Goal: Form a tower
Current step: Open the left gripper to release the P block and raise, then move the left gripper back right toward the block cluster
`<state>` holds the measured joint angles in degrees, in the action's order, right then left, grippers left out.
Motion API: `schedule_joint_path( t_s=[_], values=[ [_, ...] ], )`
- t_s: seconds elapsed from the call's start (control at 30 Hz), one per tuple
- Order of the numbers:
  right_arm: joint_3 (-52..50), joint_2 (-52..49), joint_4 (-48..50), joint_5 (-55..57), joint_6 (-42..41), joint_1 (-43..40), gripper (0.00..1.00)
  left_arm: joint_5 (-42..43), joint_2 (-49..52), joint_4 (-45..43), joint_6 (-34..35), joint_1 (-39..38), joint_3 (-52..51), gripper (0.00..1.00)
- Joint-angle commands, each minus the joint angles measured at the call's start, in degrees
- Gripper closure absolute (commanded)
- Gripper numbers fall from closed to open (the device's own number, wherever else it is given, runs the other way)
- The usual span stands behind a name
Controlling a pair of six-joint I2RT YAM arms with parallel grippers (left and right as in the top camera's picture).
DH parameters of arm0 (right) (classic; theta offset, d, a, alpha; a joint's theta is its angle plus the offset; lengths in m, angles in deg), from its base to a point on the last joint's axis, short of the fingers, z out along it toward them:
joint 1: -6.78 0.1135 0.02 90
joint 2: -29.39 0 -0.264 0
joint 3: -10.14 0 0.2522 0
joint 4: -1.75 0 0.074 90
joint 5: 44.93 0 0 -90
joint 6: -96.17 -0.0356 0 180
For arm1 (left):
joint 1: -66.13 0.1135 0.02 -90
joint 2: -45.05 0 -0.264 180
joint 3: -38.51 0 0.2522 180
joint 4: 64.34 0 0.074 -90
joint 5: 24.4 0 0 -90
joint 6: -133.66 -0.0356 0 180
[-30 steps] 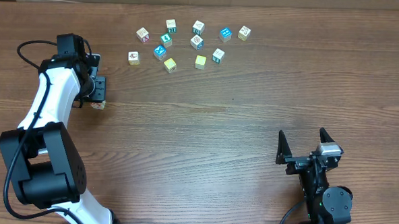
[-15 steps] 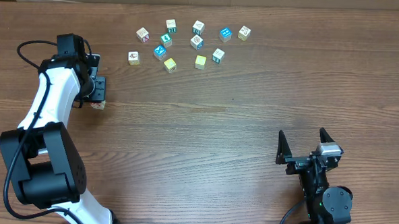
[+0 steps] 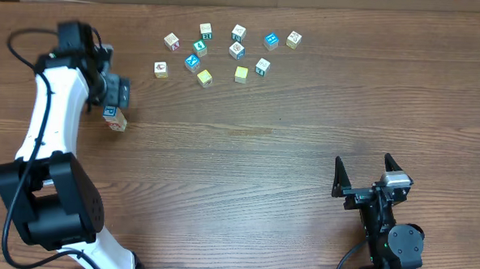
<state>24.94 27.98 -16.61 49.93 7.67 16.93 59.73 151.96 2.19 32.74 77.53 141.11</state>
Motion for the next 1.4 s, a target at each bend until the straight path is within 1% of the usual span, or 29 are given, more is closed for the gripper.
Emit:
schedule_joint_path(
  t_s=[0.0, 0.1, 0.17, 0.27, 0.33, 0.43, 1.37],
  values=[
    [-0.59, 0.04, 0.24, -0.04, 0.09, -0.15, 0.0, 0.76, -0.22, 5.49, 4.04, 0.15, 12.7, 0.05],
    [-0.59, 0.04, 0.24, -0.04, 0.07, -0.15, 0.0, 7.08, -0.26, 11.69, 6.84, 0.15, 21.62, 0.04],
    [-0.59, 0.04, 0.24, -0.04, 0.07, -0.15, 0.0, 12.55, -0.33, 14.88, 8.33, 0.15, 25.94, 0.0],
    [-0.59, 0.04, 0.24, -0.04, 0.07, -0.15, 0.0, 18.1, -0.33, 16.61, 11.65, 0.15, 29.49, 0.0],
    [-0.59, 0.04, 0.24, -0.04, 0.09, -0.15, 0.0, 19.56, -0.33, 16.61, 13.62, 0.15, 29.77, 0.01],
    [-0.59, 0.04, 0.24, -0.04, 0.07, -0.15, 0.0, 19.47, -0.31, 16.68, 15.04, 0.15, 29.14, 0.0],
    [-0.59, 0.04, 0.24, -0.04, 0.09, -0.15, 0.0, 19.43, -0.31, 17.07, 14.99, 0.2, 28.59, 0.0]
  ],
)
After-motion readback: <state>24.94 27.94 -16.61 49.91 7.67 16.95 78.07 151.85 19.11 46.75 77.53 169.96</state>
